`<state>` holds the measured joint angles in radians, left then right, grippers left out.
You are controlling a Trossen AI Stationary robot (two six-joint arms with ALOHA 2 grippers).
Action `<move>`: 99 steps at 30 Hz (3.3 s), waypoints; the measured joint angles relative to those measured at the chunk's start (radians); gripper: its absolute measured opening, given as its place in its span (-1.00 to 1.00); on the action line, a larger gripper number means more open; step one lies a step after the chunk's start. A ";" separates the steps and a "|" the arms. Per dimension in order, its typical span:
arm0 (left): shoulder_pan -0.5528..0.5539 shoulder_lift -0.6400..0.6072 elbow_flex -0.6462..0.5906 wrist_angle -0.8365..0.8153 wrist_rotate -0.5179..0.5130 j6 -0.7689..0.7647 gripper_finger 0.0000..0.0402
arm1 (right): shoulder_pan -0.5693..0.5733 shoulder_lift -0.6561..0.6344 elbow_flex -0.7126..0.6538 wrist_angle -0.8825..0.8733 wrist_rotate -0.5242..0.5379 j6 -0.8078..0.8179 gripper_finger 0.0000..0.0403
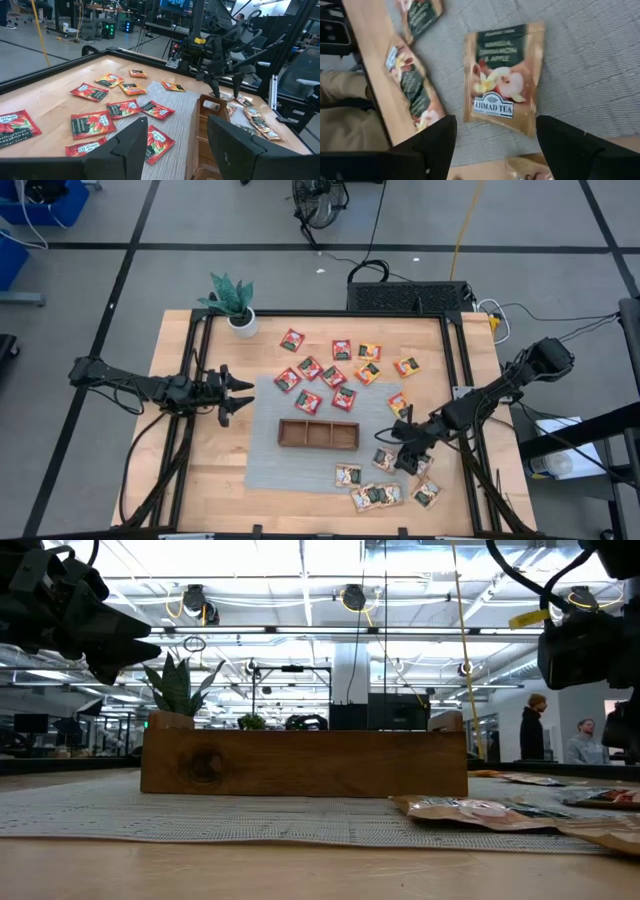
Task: Pick & Place Tea
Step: Put the brown tea bag into the right compartment of the wood organizer
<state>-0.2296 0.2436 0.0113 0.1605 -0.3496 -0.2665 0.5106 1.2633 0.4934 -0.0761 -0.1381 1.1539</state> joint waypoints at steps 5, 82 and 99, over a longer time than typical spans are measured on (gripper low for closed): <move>0.000 0.000 0.000 -0.001 0.000 0.000 0.02 | 0.000 0.000 0.000 -0.003 -0.023 0.020 0.26; 0.000 0.000 0.000 0.000 0.000 0.000 0.02 | 0.033 0.494 0.512 -0.520 0.142 -0.279 -0.17; 0.000 0.000 0.000 0.000 0.000 0.000 0.02 | 0.042 0.369 0.503 -0.510 0.204 -0.327 -0.97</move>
<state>-0.2298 0.2439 0.0115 0.1607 -0.3496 -0.2662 0.5522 1.6325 0.9962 -0.5857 0.0660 0.8274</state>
